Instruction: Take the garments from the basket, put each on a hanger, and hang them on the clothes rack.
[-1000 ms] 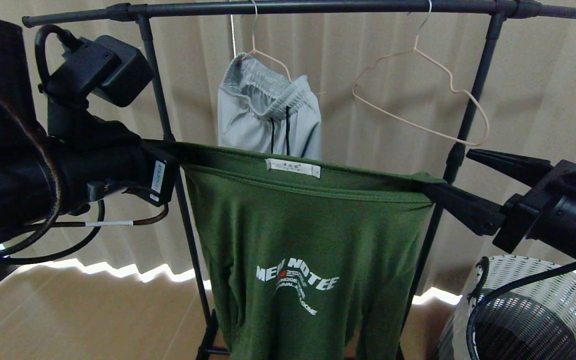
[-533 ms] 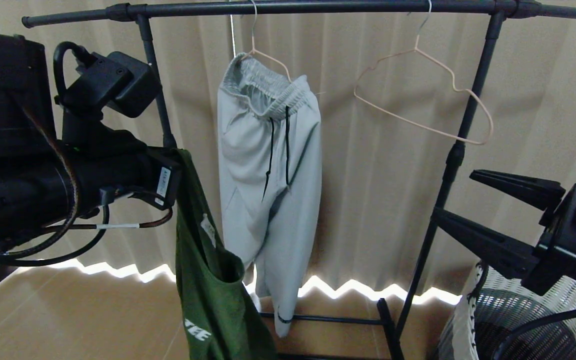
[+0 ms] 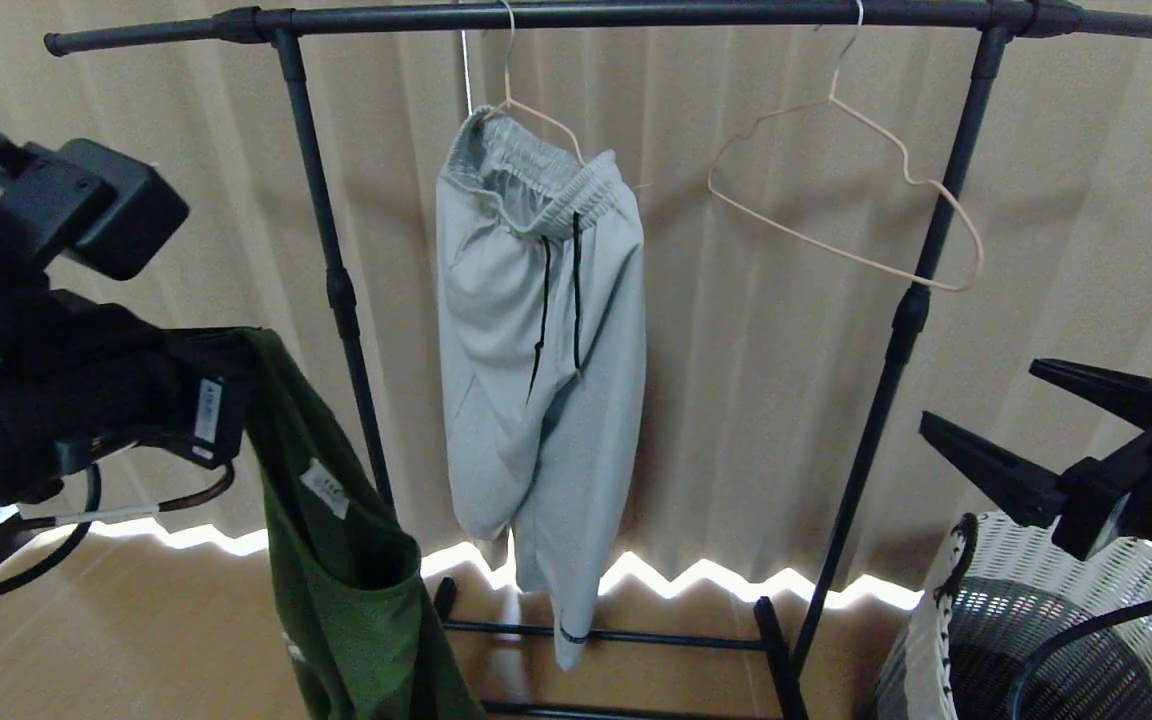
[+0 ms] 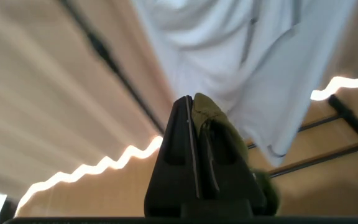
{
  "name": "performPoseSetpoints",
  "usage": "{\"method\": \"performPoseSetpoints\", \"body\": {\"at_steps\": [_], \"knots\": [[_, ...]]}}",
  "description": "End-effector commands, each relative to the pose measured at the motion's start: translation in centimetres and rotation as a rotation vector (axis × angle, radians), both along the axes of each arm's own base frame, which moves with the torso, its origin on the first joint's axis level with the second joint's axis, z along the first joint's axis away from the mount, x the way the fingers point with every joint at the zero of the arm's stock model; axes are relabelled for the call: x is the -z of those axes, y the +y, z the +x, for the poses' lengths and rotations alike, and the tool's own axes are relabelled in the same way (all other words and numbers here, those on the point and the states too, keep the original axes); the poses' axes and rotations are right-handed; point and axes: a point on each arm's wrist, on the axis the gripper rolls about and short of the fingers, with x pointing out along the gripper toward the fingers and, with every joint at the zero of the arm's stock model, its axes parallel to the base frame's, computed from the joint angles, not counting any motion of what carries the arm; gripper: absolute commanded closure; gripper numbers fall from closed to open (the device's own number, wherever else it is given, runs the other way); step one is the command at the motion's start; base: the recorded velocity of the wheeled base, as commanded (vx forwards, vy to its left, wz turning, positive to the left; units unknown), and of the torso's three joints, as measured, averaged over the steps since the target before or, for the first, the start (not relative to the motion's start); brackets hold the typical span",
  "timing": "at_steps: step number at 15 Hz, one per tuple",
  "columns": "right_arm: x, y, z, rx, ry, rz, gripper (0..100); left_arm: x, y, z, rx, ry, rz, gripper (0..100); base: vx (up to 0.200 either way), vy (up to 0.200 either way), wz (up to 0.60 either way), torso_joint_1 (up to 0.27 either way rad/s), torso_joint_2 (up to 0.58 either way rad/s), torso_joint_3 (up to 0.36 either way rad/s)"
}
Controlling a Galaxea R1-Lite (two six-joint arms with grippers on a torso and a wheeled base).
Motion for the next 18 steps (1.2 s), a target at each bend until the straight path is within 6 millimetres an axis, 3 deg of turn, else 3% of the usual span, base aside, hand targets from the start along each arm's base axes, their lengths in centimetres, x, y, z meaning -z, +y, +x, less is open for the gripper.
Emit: {"method": "performPoseSetpoints", "body": {"at_steps": [1, 7, 18], "knots": [[0.6, -0.7, 0.2, 0.094, 0.027, -0.023, 0, 0.2, 1.8, -2.2, -0.039, -0.027, -0.013, 100, 0.0, 0.0, 0.0, 0.0, 0.0, 0.0], [1.3, -1.9, 0.1, 0.324, 0.048, -0.125, 0, 1.0, 2.4, -3.8, -0.035, -0.026, -0.009, 100, 0.0, 0.0, 0.0, 0.0, 0.0, 0.0], [1.9, -2.9, -0.1, 0.371, 0.06, -0.182, 0, 1.5, 2.6, -4.3, -0.025, -0.025, 0.03, 100, 0.0, 0.0, 0.0, 0.0, 0.0, 0.0]]}}
